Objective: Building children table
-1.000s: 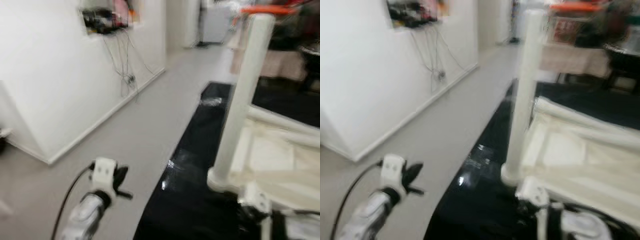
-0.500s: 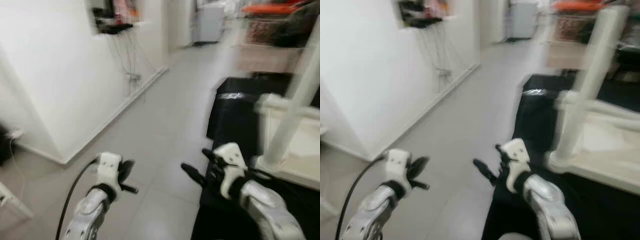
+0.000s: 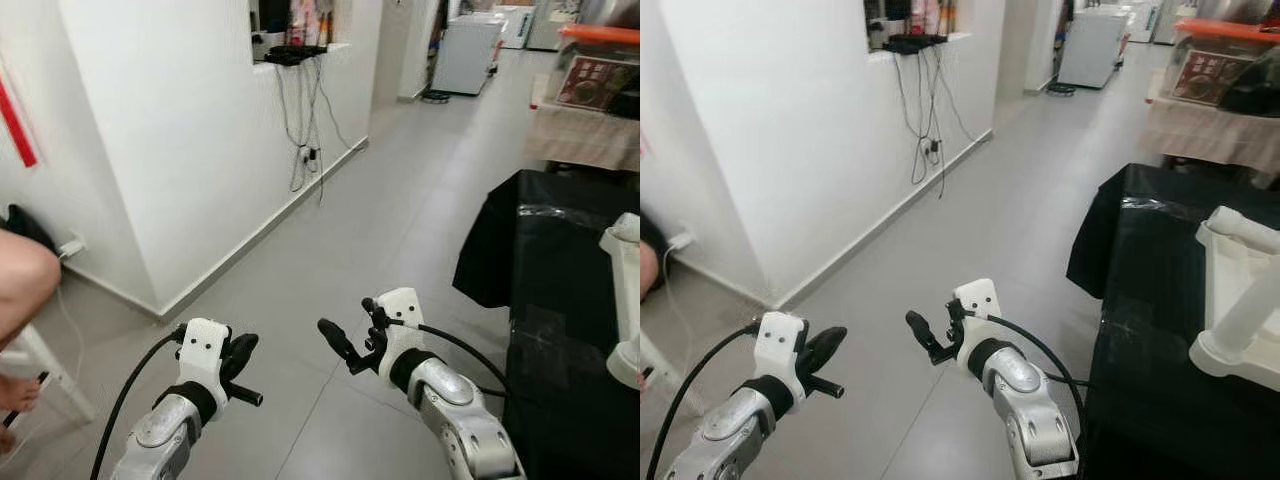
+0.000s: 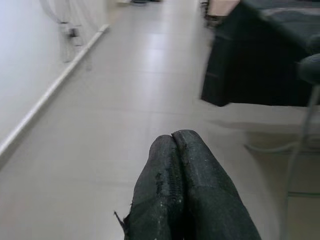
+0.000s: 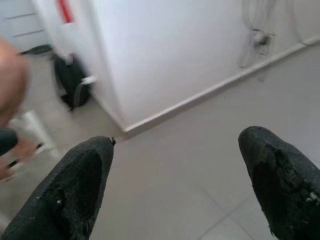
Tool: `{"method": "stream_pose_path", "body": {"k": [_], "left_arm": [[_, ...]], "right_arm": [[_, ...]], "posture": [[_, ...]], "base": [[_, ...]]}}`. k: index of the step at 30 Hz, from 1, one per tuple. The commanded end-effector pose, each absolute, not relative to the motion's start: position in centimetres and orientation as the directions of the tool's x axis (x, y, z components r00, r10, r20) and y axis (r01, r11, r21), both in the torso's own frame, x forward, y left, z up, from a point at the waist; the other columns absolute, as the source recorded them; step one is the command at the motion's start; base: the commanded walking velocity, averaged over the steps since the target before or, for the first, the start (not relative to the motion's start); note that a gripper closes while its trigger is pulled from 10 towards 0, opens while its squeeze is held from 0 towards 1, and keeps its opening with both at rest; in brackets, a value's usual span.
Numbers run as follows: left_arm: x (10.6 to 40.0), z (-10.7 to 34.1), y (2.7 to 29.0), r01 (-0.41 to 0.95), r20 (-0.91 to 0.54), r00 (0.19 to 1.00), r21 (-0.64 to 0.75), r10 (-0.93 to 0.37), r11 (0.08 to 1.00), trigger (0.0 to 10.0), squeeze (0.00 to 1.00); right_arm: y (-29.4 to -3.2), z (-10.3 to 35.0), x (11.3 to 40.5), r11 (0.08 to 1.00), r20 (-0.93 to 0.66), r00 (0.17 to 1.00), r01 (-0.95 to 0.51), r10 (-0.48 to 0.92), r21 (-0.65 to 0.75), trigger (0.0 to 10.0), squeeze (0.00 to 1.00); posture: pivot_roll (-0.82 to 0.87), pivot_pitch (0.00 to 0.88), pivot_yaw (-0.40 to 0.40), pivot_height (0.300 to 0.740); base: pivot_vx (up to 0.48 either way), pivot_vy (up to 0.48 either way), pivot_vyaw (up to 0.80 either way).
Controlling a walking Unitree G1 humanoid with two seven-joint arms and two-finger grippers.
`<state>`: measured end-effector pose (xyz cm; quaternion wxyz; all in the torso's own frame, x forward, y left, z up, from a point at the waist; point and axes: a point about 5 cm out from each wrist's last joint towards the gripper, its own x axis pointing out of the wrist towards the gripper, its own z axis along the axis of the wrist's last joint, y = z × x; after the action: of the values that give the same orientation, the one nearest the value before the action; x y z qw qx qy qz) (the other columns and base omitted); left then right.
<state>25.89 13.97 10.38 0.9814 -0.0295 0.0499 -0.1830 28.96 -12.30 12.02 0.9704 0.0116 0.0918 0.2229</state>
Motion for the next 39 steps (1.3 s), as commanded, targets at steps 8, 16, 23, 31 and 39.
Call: {"method": "stream_pose_path", "body": {"k": [8,16,23,31,39], "left_arm": [[25.84,10.13,13.63,0.371,-0.090,0.921,-0.100,-0.380,0.923,10.0,0.00],[25.93,10.18,13.65,0.376,-0.089,0.919,-0.096,-0.385,0.921,10.0,0.00],[25.97,10.17,13.62,0.381,-0.089,0.917,-0.094,-0.389,0.920,10.0,0.00],[26.04,10.17,13.54,0.385,-0.090,0.915,-0.090,-0.392,0.919,10.0,0.00],[26.11,10.06,13.57,0.390,-0.093,0.913,-0.086,-0.397,0.917,10.0,0.00]], "right_arm": [[-12.37,11.79,29.39,0.902,-0.161,0.888,-0.419,0.431,0.103,10.0,0.00],[-12.27,11.69,29.47,0.895,-0.157,0.883,-0.427,0.443,0.126,10.0,0.00],[-12.24,11.64,29.49,0.892,-0.152,0.881,-0.429,0.448,0.145,10.0,0.00],[-12.26,11.56,29.62,0.883,-0.144,0.876,-0.437,0.461,0.172,10.0,0.00],[-12.19,11.55,29.75,0.874,-0.132,0.871,-0.444,0.472,0.195,10.0,0.00]], "posture": [[-0.08,0.000,-0.013,0.740],[-0.08,0.000,-0.013,0.740],[-0.08,0.000,-0.010,0.740],[-0.07,0.000,-0.014,0.740],[-0.07,0.000,-0.017,0.740]], "base": [[0.313,0.000,0.00],[0.306,0.000,0.00],[0.290,0.000,0.00],[0.281,0.000,0.00],[0.270,0.000,0.00]]}}
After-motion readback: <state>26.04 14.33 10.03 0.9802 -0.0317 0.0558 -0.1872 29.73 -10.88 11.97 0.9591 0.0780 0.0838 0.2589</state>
